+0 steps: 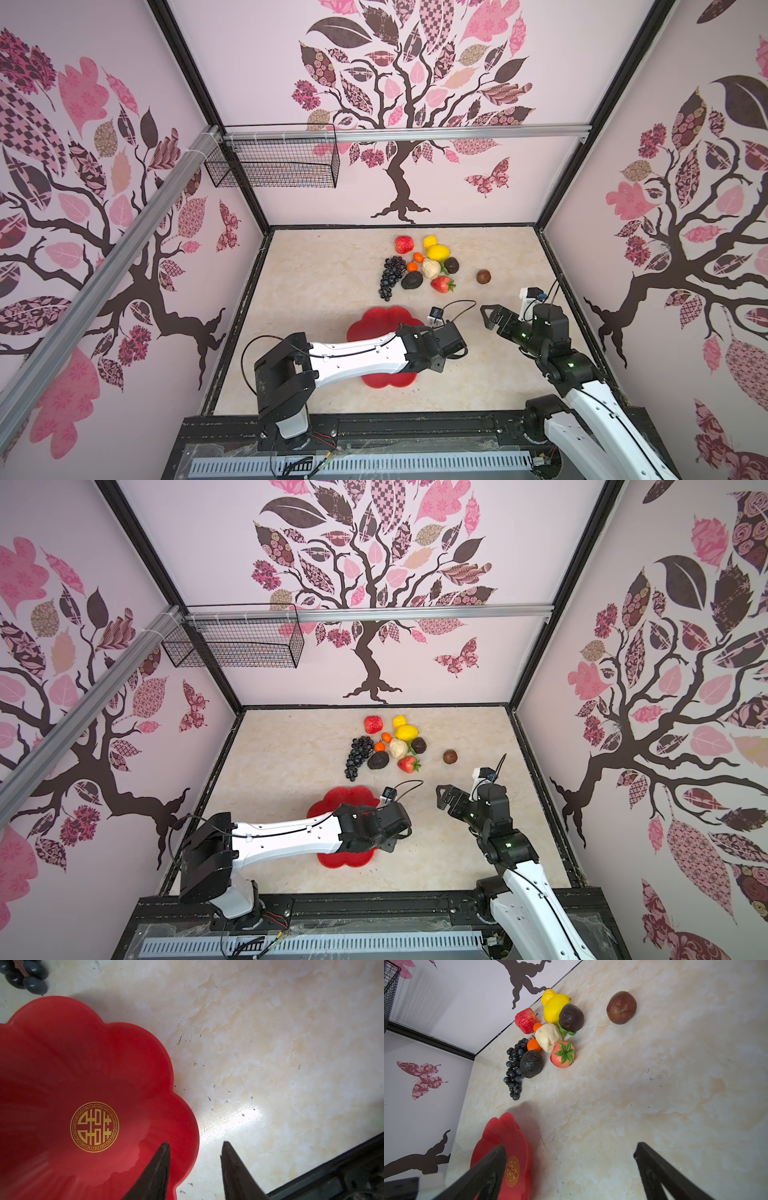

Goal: Arrange fruit in a fruit bowl
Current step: Move the fruit bowl to the bottom-center of the table.

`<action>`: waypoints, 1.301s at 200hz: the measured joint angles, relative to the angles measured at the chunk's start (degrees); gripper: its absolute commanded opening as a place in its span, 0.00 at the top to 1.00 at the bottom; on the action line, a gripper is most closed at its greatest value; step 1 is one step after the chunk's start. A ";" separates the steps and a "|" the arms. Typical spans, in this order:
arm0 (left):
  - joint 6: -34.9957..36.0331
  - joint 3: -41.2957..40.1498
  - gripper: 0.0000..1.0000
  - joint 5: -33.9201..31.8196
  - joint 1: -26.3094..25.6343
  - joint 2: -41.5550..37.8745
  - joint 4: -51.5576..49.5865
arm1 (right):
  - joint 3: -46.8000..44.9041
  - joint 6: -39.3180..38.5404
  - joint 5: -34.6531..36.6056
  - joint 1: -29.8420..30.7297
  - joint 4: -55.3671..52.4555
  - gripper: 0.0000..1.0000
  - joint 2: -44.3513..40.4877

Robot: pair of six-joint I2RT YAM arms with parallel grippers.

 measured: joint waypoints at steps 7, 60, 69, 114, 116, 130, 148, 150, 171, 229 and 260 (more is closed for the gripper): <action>0.20 -0.04 0.43 -0.20 0.15 -2.32 -0.57 | 0.09 -0.02 -0.24 0.00 -0.09 0.00 0.48; 1.09 -11.50 0.05 -1.31 21.44 -34.49 -1.31 | 0.31 -0.24 -5.53 0.00 0.68 0.00 3.85; 1.81 -14.49 0.04 -0.13 27.54 -38.38 -1.77 | 0.31 -0.31 -6.21 0.00 0.68 0.00 5.05; 3.02 -28.13 0.02 14.03 51.01 -42.71 0.09 | -0.59 0.81 -11.67 0.44 3.54 0.00 9.44; 3.04 -28.61 0.02 14.67 51.28 -42.38 0.46 | -0.63 0.94 -11.85 0.46 3.67 0.00 9.64; 3.06 -30.67 0.02 18.36 51.91 -40.39 2.32 | -1.42 1.68 -13.44 0.81 5.38 0.00 11.26; 3.32 -31.69 0.02 22.49 52.06 -37.44 5.79 | -3.34 3.19 -14.86 1.77 7.61 0.00 12.50; 3.37 -31.78 0.02 22.77 52.09 -36.98 6.29 | -3.67 3.41 -14.95 1.97 7.91 0.00 12.63; 3.69 -32.15 0.02 25.92 52.13 -32.76 10.25 | -5.46 4.90 -14.95 5.05 9.68 0.00 13.97; 4.07 -32.89 0.07 31.12 49.66 -25.35 17.16 | -6.91 7.52 -14.64 10.12 14.71 0.00 18.99; 3.54 -32.87 0.13 31.15 43.41 -21.33 19.43 | -6.86 7.43 -14.69 10.29 16.13 0.00 21.64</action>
